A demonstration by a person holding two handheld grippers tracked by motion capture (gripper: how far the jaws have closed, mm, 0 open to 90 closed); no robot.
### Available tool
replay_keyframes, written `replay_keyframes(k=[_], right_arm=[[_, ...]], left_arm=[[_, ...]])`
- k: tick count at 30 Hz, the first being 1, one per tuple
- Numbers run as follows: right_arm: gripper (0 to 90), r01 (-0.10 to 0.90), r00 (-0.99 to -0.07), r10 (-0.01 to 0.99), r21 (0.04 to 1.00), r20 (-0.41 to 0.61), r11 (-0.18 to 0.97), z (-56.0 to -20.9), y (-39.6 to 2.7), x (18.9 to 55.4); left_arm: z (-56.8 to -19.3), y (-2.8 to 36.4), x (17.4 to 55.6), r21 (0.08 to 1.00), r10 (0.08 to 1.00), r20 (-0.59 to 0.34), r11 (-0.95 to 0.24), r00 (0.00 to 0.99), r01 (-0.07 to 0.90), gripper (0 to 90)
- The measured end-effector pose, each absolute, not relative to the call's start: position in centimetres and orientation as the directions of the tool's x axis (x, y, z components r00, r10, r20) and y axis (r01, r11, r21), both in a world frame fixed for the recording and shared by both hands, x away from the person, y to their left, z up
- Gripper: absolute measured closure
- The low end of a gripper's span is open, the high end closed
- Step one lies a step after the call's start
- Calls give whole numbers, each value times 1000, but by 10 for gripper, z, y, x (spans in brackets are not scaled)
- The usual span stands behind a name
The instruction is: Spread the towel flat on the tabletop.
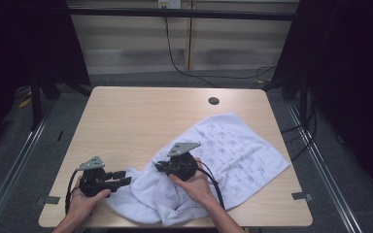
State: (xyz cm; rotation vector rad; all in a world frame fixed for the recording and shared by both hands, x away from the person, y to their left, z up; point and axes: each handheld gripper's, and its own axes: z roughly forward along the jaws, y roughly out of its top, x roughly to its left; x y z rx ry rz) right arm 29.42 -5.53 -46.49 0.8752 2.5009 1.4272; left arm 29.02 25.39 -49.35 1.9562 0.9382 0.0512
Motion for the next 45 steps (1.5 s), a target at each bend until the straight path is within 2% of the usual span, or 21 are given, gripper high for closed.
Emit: replay_keyframes(k=[2,6,15,16,20,22,26,31,36,39,40,42,45], right_arm=[[851,420,-821,544,827,172,373,-464,-66,287],[849,422,-817,552,827,168,372,-463,-86,272],[848,458,-770,615,818,170,348,-467,-130,254],[848,460,-764,622,820,172,339,-468,-133,252],[848,468,-749,638,825,179,318,-466,-144,248],[848,462,-747,641,831,176,309,-464,-148,245],[849,446,-734,658,849,166,284,-456,-159,238],[849,449,-700,696,855,157,260,-449,-181,227],[849,510,-647,747,816,154,273,-464,-207,218],[849,566,-602,781,778,165,272,-483,-221,223],[850,588,-584,795,761,164,274,-490,-225,227],[851,598,-576,802,752,160,279,-495,-227,231],[855,618,-561,812,734,162,281,-506,-228,256]], left_arm=[[-494,253,299,756,640,-313,-279,702,592,521],[-498,249,315,751,655,-290,-296,698,590,485],[-506,234,319,738,644,-252,-355,722,574,419],[-506,233,318,739,636,-248,-363,731,567,447],[-506,228,308,737,600,-214,-418,771,530,754],[-504,228,304,741,589,-225,-414,777,528,818],[-489,236,299,793,577,-267,-324,772,516,828],[-476,237,299,821,549,-293,-275,783,501,828],[-491,209,296,782,473,-292,-383,831,492,826],[-497,202,296,763,469,-294,-410,833,500,825],[-507,195,296,742,476,-269,-452,837,495,823],[-507,194,296,741,475,-284,-443,833,505,822],[-506,194,299,736,492,-265,-453,829,504,823]])
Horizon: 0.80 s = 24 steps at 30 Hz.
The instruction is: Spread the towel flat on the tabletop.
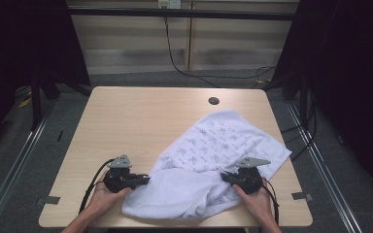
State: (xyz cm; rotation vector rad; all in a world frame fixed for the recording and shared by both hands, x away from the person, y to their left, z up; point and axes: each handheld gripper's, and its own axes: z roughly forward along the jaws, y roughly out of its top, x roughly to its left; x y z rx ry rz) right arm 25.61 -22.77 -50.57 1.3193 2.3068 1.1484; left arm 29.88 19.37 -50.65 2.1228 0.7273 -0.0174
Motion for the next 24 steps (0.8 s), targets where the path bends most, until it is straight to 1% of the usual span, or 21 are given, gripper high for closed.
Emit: replay_keyframes(k=[2,7,10,13,14,16,18,20,23,24], right_arm=[[855,620,-555,817,732,154,283,-506,-227,261],[857,604,-547,826,747,135,279,-509,-220,302],[857,604,-533,838,749,122,274,-509,-216,324],[857,611,-510,852,747,119,261,-510,-213,350],[857,612,-501,857,749,120,253,-510,-212,357],[857,623,-490,862,743,129,243,-510,-211,367],[858,619,-485,866,748,122,241,-506,-211,371],[859,596,-488,858,780,160,194,-498,-214,369],[859,551,-509,845,816,161,176,-478,-217,359],[859,531,-521,838,830,162,170,-468,-218,355]], left_arm=[[-506,194,300,735,499,-265,-450,825,507,822],[-507,196,315,739,546,-256,-421,798,526,823],[-508,196,334,740,580,-252,-400,775,540,822],[-510,197,356,748,623,-261,-352,737,563,822],[-511,198,362,746,632,-285,-327,721,581,822],[-509,202,369,756,659,-281,-296,698,584,823],[-504,210,371,769,653,-333,-230,681,596,824],[-494,217,367,791,648,-324,-213,689,573,824],[-478,227,361,817,639,-325,-182,697,548,825],[-474,228,360,819,640,-306,-200,704,538,827]])
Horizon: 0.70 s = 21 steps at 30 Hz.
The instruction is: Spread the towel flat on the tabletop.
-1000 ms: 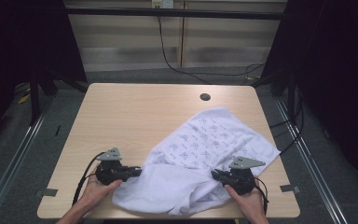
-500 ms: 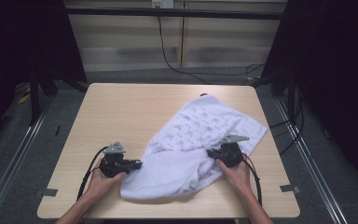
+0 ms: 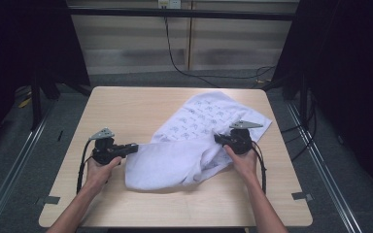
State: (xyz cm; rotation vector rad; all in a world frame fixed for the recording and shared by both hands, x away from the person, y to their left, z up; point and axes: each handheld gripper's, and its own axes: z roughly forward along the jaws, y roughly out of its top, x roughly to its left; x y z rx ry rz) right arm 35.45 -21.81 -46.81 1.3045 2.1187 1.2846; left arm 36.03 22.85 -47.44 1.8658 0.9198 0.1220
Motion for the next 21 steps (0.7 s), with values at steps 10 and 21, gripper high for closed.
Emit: replay_keyframes(k=[10,21], right_arm=[[858,372,-609,784,917,123,144,-396,-223,308],[858,254,-711,697,958,95,129,-374,-226,218]], left_arm=[[-404,247,332,916,582,-258,-106,771,386,827],[-409,266,266,924,525,-222,-156,821,349,827]])
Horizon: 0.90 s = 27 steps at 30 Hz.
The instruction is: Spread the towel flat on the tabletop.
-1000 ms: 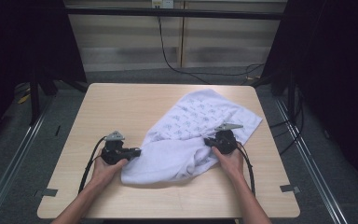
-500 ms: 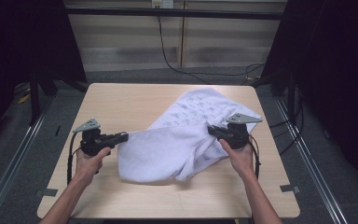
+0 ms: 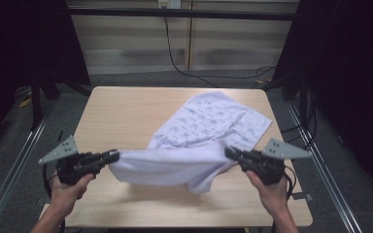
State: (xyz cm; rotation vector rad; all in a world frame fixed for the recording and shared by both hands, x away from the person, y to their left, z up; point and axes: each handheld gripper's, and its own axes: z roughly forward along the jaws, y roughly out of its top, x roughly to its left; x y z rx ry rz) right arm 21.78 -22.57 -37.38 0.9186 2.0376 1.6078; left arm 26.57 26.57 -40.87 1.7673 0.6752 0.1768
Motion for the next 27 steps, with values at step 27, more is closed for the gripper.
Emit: replay_keyframes(k=[27], right_arm=[[519,517,-684,691,824,235,232,-474,-212,189]], left_arm=[[-460,298,259,856,536,-322,-188,780,482,658]])
